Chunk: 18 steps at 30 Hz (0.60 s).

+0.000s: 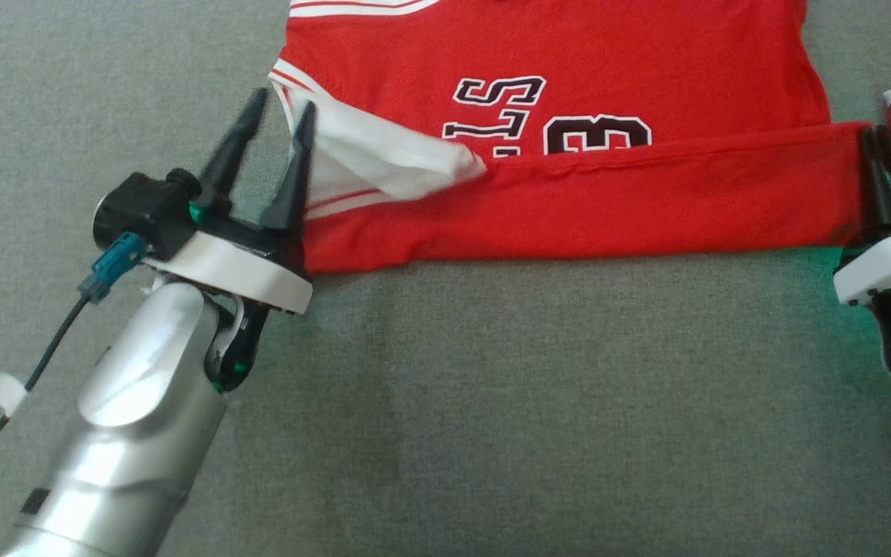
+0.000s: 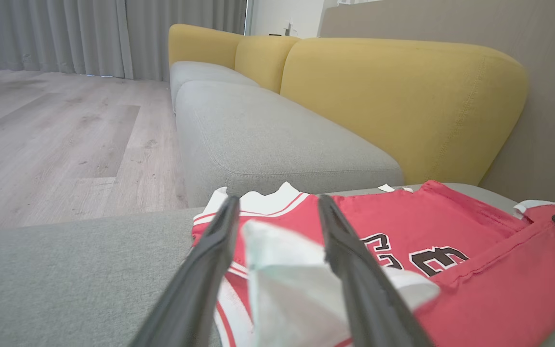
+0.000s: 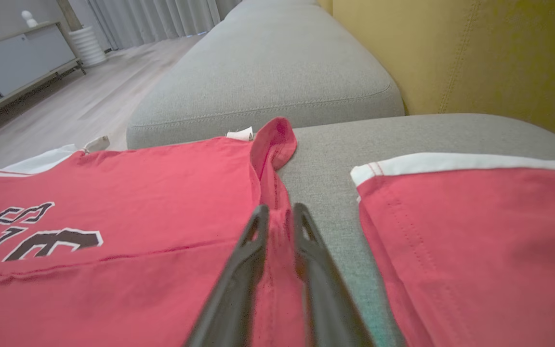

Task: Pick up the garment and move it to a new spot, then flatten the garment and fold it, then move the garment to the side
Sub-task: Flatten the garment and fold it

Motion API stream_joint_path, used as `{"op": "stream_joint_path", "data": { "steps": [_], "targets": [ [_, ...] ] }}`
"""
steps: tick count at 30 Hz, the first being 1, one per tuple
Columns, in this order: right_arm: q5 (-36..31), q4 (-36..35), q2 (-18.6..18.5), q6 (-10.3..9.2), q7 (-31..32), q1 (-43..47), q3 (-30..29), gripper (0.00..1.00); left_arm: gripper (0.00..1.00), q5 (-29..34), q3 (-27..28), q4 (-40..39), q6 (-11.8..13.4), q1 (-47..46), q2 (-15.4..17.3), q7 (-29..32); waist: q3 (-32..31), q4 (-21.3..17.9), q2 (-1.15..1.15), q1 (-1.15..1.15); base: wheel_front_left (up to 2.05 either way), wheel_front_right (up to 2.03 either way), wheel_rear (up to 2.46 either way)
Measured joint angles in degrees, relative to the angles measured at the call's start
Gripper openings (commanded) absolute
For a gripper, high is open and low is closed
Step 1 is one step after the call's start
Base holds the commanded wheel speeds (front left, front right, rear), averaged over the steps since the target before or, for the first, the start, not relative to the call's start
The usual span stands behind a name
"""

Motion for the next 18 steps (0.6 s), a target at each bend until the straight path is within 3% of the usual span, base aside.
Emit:
{"op": "stream_joint_path", "data": {
  "steps": [3, 7, 12, 18],
  "targets": [
    [0.01, 0.92, 0.46, 0.0, -2.55, -0.14, 0.0, 1.0, 1.0, 1.76, 3.72, -0.37, 0.03, 0.96, -1.64, 0.0, -0.4, 0.04, 0.0, -0.02, 0.0, 0.0, 0.0],
    [0.56, 1.25, 1.88, 0.0, -5.01, 0.2, -0.05, 1.0, 1.0, 3.46, 9.7, -2.22, 2.18, 7.37, -5.06, -0.01, -1.77, -0.07, 0.0, -0.02, 0.0, 0.0, 0.0],
    [0.75, 1.91, 3.35, 0.0, -5.8, 3.08, 0.29, 1.0, 1.0, 7.0, 11.37, -0.24, 4.13, 18.94, -8.26, 0.0, -3.7, -0.26, 0.0, -0.03, 0.0, 0.0, 0.0],
    [1.16, 2.46, 4.22, 0.0, -6.3, 4.68, 1.04, 1.0, 1.0, 8.53, 13.45, 6.49, 5.32, 19.54, -9.12, -0.01, -4.89, -1.0, 0.0, -0.02, 0.0, 0.0, 0.0]
  ]
}}
